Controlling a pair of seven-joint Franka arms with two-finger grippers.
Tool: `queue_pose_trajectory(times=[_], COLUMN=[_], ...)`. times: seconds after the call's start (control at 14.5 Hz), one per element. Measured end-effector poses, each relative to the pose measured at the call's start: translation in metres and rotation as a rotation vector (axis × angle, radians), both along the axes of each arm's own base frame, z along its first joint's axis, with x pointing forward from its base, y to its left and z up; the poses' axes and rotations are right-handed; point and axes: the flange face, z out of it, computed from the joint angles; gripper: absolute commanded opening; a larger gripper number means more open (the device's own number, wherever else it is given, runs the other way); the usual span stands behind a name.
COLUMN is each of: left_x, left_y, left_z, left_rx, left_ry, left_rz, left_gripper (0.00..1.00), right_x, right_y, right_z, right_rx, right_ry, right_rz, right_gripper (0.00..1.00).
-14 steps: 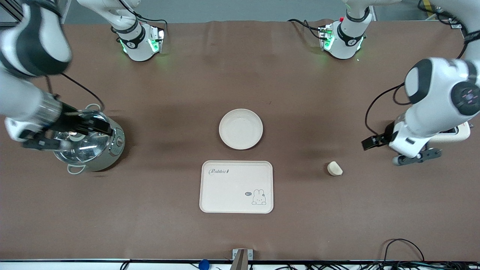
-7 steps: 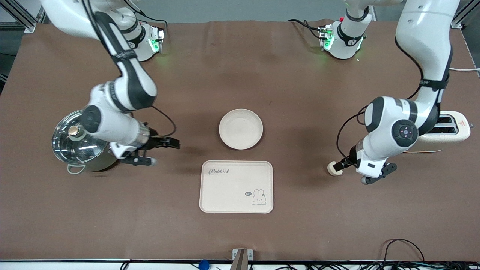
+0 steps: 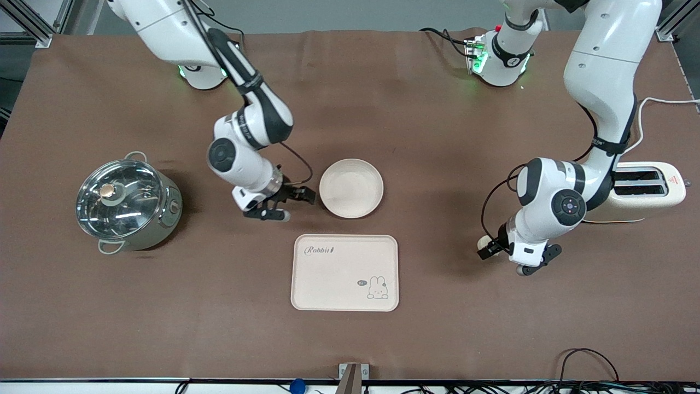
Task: Place bun in plate and plate on tray
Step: 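Lift the bun with the left gripper while the right gripper grips the plate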
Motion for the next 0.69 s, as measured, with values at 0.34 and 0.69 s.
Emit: queue_pose_trajectory(times=[0.34,0.69], left_x=[-0.003,-0.016], left_y=[-0.002,-0.067], left_z=[-0.019,-0.005], left_rx=[-0.002,-0.047], left_ry=[0.019,0.041], left_rz=[0.009,-0.005], left_gripper=[0.32,0.32], right_x=[-0.037,-0.039], right_y=[0.039,0.034], right_z=[-0.010,-0.029], right_rx=[-0.018,-0.034], right_ry=[0.035,0.045], right_rz=[0.013,0.005], right_gripper=[1.00,1.00])
